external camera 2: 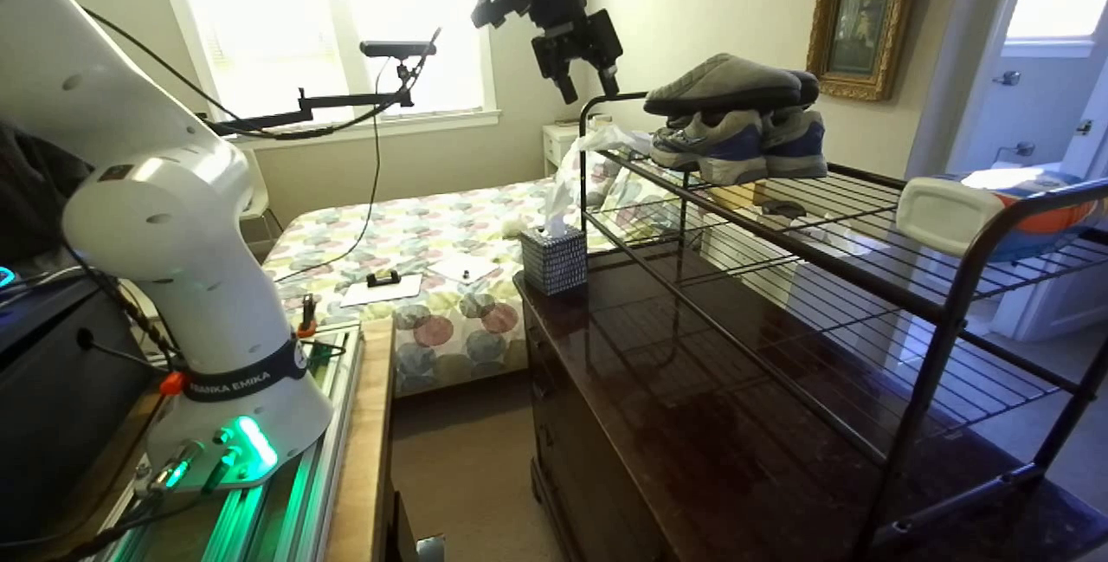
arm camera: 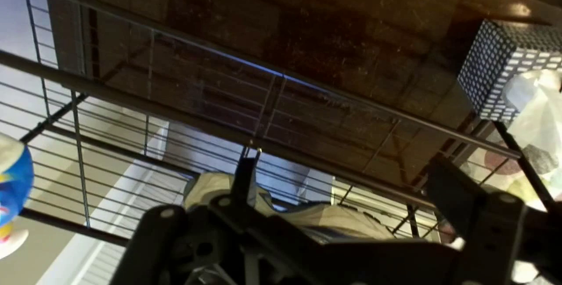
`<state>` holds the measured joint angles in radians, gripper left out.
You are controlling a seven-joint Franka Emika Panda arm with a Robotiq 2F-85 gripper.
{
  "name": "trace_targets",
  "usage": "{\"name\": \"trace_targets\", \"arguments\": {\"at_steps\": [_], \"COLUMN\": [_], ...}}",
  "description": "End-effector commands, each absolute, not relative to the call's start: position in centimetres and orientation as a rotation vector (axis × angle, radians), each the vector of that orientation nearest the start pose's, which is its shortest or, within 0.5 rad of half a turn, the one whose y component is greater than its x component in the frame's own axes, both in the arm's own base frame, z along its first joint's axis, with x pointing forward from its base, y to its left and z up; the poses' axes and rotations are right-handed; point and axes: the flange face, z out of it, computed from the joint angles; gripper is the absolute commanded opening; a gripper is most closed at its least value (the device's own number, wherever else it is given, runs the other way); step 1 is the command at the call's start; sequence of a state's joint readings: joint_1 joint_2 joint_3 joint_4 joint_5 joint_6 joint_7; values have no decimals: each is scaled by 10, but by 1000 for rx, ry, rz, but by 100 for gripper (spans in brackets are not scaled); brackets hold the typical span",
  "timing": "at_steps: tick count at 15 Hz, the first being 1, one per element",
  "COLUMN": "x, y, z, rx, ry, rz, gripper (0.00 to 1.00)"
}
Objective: Put the right house slipper on the right side of the shoe rack.
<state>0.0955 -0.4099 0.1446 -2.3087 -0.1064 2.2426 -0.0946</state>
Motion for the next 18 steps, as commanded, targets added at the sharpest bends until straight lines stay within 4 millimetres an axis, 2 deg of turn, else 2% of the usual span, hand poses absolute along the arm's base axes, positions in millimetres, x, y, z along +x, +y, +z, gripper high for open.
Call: {"name": "trace_targets", "arguments": {"at_steps": [1, 6, 9, 13, 18], "x": [491, 525, 535, 541, 535], "y": [150, 185, 205, 234, 250], "z": [552, 590, 614, 620, 627], "rx": [-3148, -3122, -3073, -3045, -3130], "ry": [-595, -563, -502, -539, -699], "rz": [-694, -863, -1073, -1361, -1684], "gripper": [100, 100, 100, 100, 100]}}
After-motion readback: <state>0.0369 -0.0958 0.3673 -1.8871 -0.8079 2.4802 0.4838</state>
